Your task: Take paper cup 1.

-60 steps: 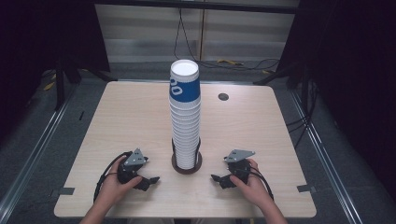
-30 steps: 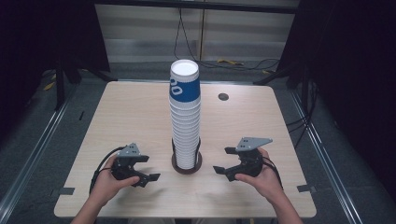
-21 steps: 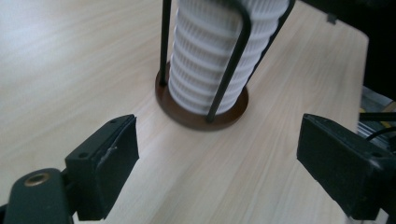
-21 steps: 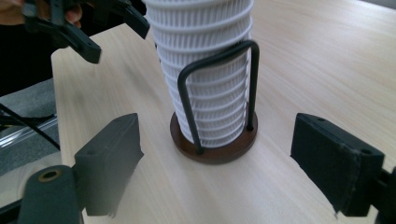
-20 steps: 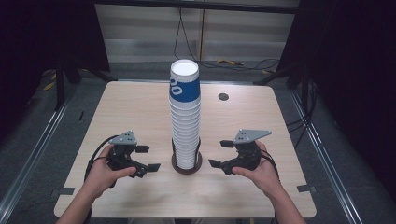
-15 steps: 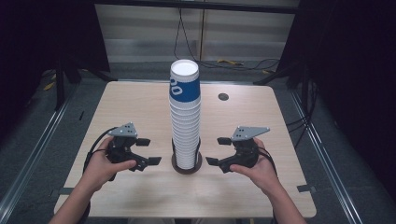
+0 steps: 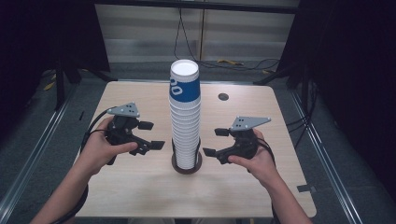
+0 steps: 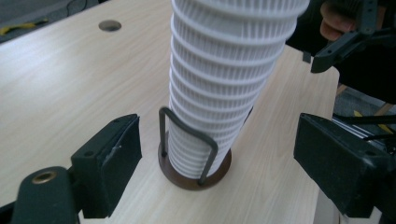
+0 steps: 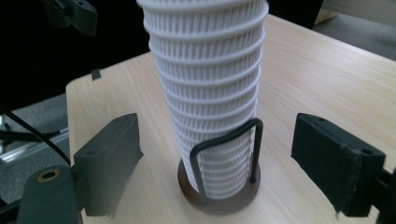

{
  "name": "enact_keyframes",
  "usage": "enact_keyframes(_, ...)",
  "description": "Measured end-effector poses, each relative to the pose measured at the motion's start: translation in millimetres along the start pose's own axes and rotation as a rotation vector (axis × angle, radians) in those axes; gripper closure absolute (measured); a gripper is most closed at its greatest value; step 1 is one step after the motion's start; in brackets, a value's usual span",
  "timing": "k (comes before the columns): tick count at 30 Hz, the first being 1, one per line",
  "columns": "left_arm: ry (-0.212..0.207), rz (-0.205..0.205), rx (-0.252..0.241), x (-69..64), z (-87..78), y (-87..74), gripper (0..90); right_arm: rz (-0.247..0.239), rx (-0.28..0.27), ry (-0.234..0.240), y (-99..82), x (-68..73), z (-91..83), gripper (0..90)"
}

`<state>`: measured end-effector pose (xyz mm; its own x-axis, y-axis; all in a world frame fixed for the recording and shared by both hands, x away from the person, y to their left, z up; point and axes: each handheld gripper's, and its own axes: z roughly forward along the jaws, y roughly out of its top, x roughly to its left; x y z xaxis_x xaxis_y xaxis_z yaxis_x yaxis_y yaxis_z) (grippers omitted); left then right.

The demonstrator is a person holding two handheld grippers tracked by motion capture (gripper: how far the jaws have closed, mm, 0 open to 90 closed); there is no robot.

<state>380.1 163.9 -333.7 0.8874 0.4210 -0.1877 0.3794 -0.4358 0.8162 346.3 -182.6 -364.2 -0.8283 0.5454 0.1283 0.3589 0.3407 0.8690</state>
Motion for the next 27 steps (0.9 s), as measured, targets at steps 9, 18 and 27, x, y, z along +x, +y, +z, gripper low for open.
enact_keyframes(9,0.004,0.024,-0.002,-2.0,-9.4,32.8,14.8,-0.003,-0.016,0.011,18.9,1.2,0.9,14.4)
enact_keyframes(18,-0.012,0.037,0.003,-7.3,-8.6,52.1,14.8,-0.014,-0.036,0.019,33.6,1.8,-0.8,14.4)
enact_keyframes(27,-0.005,0.056,0.009,-11.0,-12.6,68.7,14.8,-0.008,-0.046,0.022,42.2,-0.7,-2.4,14.4)
